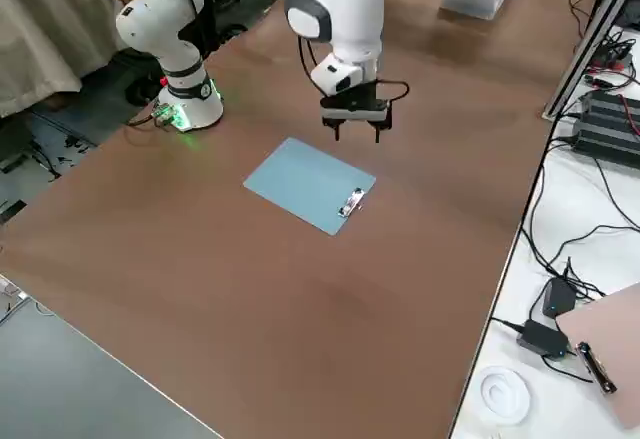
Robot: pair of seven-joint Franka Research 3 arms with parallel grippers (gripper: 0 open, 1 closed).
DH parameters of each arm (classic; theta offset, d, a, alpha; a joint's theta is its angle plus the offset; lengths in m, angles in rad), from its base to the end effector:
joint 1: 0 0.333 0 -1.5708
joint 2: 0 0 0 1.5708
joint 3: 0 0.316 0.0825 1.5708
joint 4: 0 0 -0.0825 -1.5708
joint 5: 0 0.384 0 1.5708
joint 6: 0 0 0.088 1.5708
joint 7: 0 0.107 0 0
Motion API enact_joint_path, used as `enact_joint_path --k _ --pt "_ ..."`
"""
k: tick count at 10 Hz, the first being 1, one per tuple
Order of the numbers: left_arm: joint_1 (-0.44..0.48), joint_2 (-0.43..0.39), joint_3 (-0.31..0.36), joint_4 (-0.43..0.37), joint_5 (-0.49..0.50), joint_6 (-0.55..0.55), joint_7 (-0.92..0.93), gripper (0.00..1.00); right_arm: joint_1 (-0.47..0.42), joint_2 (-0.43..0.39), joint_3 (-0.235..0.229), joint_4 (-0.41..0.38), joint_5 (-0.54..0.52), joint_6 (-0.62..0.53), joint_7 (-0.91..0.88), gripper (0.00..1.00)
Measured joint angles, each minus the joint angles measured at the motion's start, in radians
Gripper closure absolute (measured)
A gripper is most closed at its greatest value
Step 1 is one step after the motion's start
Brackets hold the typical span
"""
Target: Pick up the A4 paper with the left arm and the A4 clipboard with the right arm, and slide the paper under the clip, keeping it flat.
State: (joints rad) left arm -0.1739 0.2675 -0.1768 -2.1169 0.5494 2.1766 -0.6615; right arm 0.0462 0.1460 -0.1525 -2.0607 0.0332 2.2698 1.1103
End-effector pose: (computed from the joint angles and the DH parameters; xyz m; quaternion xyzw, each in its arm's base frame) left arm 0.5283 -0.1714 0.2759 -0.9782 0.0245 -0.0064 0.2062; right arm 0.5771 -0.0589 0.3717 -0.8149 0.5786 -0.0275 0.0174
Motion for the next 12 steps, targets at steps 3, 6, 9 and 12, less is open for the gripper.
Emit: enact_joint_path --k 3,6,9,12 --pt "0.002 0.001 0.001 0.000 0.009 0.002 0.000 0.77 0.001 0.088 0.005 -0.074 0.091 0.187 0.024 0.05" --pt "0.017 0.004 0.001 0.001 0.029 0.002 -0.014 0.93 0.001 0.235 0.005 -0.078 0.106 0.350 0.064 0.05" --pt "0.020 -0.025 0.001 0.059 0.031 -0.082 -0.050 0.99 0.000 0.300 0.005 -0.074 0.106 0.429 0.127 0.05" --pt "0.019 -0.071 0.000 0.252 -0.080 -0.324 -0.041 0.99 -0.005 0.343 0.002 -0.054 0.107 0.441 0.162 0.06"
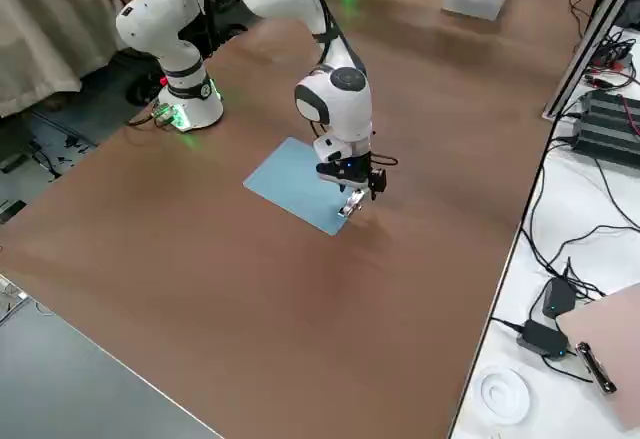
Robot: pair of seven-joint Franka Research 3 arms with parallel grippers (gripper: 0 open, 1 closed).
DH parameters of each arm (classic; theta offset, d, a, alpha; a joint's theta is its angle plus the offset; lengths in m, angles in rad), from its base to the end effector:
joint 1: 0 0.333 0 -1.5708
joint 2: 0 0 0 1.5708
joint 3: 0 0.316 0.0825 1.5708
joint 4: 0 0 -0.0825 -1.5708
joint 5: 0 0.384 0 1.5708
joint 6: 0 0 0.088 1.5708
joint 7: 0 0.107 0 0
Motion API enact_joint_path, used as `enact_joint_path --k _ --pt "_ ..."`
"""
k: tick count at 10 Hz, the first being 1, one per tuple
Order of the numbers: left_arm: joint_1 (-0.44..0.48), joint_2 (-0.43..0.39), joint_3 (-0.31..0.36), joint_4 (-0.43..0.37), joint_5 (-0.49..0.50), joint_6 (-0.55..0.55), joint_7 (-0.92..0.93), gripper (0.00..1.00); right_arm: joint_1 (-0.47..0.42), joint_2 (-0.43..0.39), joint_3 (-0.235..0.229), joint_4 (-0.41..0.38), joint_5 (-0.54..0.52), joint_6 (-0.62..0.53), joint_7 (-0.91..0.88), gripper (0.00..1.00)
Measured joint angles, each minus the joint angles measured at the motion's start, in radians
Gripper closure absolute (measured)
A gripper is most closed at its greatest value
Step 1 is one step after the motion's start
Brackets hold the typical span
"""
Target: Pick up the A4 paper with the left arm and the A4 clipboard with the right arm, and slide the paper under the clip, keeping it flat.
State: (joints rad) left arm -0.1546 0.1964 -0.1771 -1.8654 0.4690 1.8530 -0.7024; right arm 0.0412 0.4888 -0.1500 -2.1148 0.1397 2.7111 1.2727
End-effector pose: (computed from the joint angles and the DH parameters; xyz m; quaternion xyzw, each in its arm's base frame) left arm 0.5686 -0.1538 0.4036 -0.9707 -0.0931 -0.0123 0.2214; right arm 0.5844 -0.0685 0.1921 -0.7359 0.6746 -0.0495 0.0304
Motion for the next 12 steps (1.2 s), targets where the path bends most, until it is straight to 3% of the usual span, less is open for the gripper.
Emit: enact_joint_path --k 3,9,12 --pt "0.001 0.000 0.000 0.165 -0.048 -0.174 0.011 0.99 0.000 0.023 0.000 0.015 0.000 0.000 0.034 0.06" --pt "0.044 0.014 0.012 0.358 -0.235 -0.281 -0.030 0.99 -0.016 0.063 -0.002 0.063 0.001 -0.001 0.057 0.06" --pt "0.052 0.011 0.012 0.401 -0.281 -0.341 -0.049 0.99 -0.028 0.076 -0.001 0.071 0.001 -0.003 0.057 0.07"
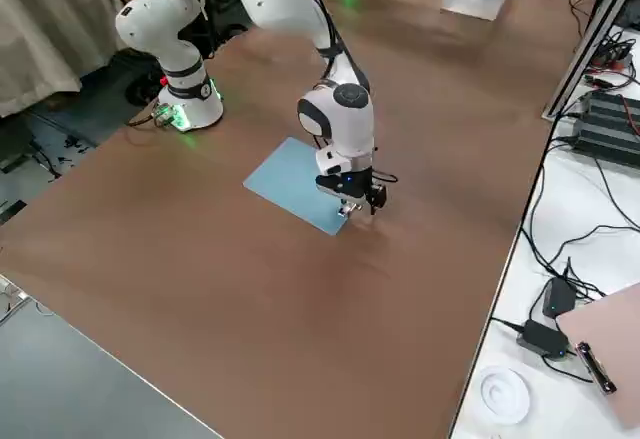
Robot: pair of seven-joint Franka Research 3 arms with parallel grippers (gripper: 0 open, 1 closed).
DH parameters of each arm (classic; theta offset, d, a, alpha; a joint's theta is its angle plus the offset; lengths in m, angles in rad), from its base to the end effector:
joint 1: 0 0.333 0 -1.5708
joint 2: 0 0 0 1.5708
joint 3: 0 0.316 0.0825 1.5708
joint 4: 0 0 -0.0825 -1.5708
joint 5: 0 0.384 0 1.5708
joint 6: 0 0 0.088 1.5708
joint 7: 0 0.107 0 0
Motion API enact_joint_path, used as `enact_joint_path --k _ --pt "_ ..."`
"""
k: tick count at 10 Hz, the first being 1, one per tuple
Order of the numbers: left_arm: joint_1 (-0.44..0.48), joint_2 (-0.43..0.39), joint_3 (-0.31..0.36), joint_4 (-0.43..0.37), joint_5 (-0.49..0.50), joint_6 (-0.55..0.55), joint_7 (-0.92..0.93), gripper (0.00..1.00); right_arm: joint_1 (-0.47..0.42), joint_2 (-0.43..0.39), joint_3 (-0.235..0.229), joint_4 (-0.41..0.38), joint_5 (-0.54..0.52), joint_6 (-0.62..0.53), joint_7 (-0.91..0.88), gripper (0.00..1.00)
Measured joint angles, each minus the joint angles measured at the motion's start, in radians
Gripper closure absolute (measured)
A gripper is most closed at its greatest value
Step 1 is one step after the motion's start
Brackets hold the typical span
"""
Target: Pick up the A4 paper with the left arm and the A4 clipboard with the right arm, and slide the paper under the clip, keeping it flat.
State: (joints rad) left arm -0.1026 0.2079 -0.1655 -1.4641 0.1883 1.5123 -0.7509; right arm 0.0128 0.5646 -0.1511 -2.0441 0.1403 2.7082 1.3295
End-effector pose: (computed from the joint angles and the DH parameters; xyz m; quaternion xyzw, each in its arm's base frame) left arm 0.5921 -0.1310 0.5516 -0.9655 -0.2362 0.0307 0.1053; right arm 0.5976 -0.0870 0.1731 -0.7082 0.7038 -0.0491 0.0251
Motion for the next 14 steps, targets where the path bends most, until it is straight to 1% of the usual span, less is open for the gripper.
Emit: enact_joint_path --k 2,3,5,6,7,9,11,12,13,14 --pt "0.002 -0.004 0.000 0.001 -0.020 -0.011 -0.004 0.99 0.001 0.004 0.002 0.003 0.000 -0.004 0.001 0.09" --pt "0.005 -0.005 0.000 0.006 -0.028 -0.022 -0.005 0.99 0.002 0.004 0.003 0.004 0.000 -0.008 0.002 0.13" --pt "0.014 -0.010 0.000 0.037 -0.055 -0.053 -0.006 0.99 0.003 0.004 0.004 0.004 0.000 -0.012 0.003 0.23" --pt "0.023 -0.014 0.000 0.049 -0.076 -0.059 -0.013 0.99 0.006 0.005 0.005 0.004 0.000 -0.013 0.004 0.32" --pt "0.030 -0.016 0.001 0.054 -0.098 -0.060 -0.025 0.99 0.008 0.006 0.006 0.004 0.000 -0.012 0.005 0.35" --pt "0.029 -0.017 -0.003 0.061 -0.109 -0.060 -0.052 0.99 0.011 0.006 0.007 0.010 0.000 -0.008 0.006 0.56" --pt "0.031 -0.017 -0.001 0.061 -0.109 -0.060 -0.056 0.99 0.011 0.005 0.008 0.013 0.000 -0.008 0.009 0.69" --pt "0.036 -0.017 0.001 0.061 -0.109 -0.060 -0.056 0.99 0.011 0.005 0.008 0.014 0.000 -0.006 0.009 0.71" --pt "0.043 -0.017 0.001 0.061 -0.109 -0.060 -0.056 0.99 0.012 0.006 0.009 0.016 0.000 -0.004 0.009 0.79" --pt "0.053 -0.017 0.001 0.061 -0.109 -0.060 -0.056 0.99 0.012 0.006 0.010 0.018 0.000 -0.003 0.009 0.91"
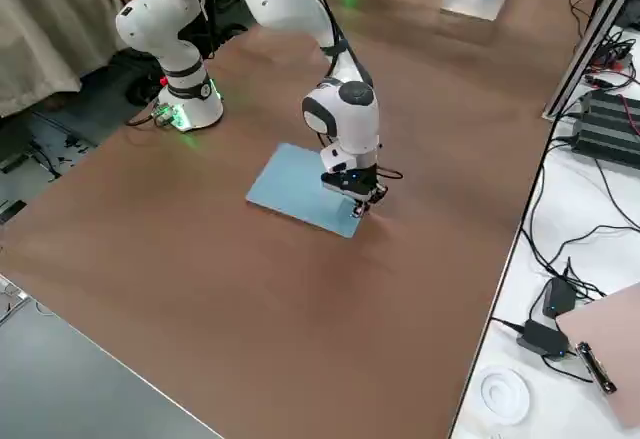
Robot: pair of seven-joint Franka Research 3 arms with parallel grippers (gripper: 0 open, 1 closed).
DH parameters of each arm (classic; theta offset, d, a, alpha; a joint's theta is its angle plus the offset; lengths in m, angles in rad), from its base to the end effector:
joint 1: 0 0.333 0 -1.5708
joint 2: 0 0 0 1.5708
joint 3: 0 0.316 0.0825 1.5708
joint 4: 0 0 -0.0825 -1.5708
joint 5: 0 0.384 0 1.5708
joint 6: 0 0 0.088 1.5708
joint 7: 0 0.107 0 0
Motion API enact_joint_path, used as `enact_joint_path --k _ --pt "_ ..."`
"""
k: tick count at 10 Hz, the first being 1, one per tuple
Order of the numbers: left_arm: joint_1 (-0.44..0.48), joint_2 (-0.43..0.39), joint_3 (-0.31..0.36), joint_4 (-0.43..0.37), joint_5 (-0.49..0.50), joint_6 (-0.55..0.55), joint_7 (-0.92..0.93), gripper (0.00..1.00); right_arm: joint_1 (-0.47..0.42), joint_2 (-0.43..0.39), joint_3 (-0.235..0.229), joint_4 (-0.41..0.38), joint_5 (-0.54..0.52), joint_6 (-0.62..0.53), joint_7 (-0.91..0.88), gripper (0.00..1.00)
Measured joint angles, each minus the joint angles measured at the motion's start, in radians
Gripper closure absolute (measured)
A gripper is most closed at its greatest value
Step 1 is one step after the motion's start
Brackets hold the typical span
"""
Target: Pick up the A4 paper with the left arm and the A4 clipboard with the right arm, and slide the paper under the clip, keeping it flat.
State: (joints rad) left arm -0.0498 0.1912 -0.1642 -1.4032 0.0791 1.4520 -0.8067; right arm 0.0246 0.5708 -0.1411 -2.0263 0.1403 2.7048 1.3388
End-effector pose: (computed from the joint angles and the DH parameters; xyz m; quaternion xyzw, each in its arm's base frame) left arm 0.5885 -0.1087 0.5840 -0.9531 -0.2934 0.0493 0.0550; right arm 0.6048 -0.0742 0.1751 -0.7123 0.6994 -0.0501 0.0301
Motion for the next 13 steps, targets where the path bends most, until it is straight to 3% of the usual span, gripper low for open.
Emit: enact_joint_path --k 1,4,7,11,13 --pt "0.014 0.000 0.000 0.001 0.000 0.000 0.001 0.99 0.000 0.000 0.000 0.000 0.000 0.000 0.000 0.97" --pt "0.028 -0.003 0.001 0.007 0.000 0.000 0.002 0.99 0.002 -0.002 0.000 0.004 0.000 -0.007 0.000 0.97" --pt "0.023 -0.002 0.001 0.007 -0.001 -0.001 -0.013 0.99 0.050 -0.059 0.003 0.030 0.000 -0.027 0.048 0.97" --pt "0.027 0.008 0.002 0.006 -0.001 -0.003 -0.053 0.99 0.158 -0.124 0.008 0.184 0.000 -0.265 0.164 0.97" --pt "0.048 0.009 0.008 0.006 -0.012 -0.003 -0.055 0.99 0.238 -0.123 0.011 0.227 0.000 -0.285 0.222 0.97"
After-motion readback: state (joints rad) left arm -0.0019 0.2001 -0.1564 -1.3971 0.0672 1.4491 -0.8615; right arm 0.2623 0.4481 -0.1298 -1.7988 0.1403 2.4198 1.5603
